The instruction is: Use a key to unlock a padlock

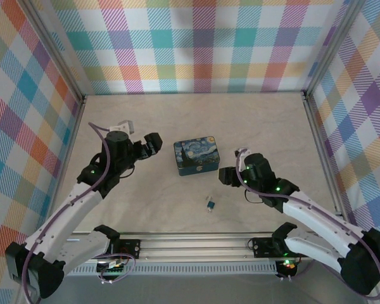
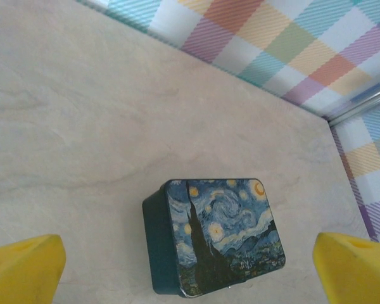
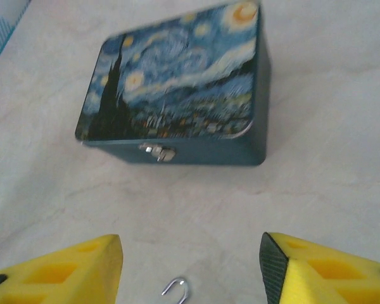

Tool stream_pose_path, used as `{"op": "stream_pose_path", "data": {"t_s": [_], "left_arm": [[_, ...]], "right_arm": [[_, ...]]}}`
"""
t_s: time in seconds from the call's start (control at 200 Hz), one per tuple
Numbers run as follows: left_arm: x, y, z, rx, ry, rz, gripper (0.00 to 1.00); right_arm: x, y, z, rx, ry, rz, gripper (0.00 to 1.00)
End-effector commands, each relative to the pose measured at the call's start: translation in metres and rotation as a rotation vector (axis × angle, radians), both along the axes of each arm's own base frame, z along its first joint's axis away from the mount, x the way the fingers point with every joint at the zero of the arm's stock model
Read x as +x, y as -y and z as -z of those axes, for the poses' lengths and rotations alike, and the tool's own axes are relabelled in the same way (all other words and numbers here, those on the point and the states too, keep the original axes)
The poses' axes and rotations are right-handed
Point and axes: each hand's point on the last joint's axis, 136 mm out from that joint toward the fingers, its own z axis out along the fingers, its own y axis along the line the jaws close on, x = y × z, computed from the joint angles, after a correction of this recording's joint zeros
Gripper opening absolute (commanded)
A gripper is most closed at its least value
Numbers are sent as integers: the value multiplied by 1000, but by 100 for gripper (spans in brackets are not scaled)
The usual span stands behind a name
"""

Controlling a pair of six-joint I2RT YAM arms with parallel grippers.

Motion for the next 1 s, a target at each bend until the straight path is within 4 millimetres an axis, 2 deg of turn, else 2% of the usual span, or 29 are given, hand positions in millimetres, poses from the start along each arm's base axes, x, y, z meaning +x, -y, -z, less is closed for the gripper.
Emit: {"op": "stream_pose_path", "data": {"t_s": [0.0,0.215,0.33,0.645,0.685,0.7,0.795,1.0], "left_arm": [[-4,-19,-4,52,48,-53,100],[-16,-45,-18,158,121,-123,100],[-22,-61,-22,201,146,-182,100],[-30,-96,-17,284,202,-340,100],[-32,-102,-12,313,196,-361,100],[-30,-102,-18,303,224,-372,100],[-29,-109,-14,323,254,-410,100],[-22,-107,-3,366,246,-403,100]], "right_arm": [[13,20,-26,-57,133,54,68],[17,53,-53,-57,303,140,88],[19,75,-56,-81,378,218,100],[27,127,-48,-194,533,398,100],[29,132,-44,-223,548,409,100],[30,133,-43,-230,552,414,100],[36,146,-29,-274,549,448,100],[52,161,0,-284,507,470,100]]}}
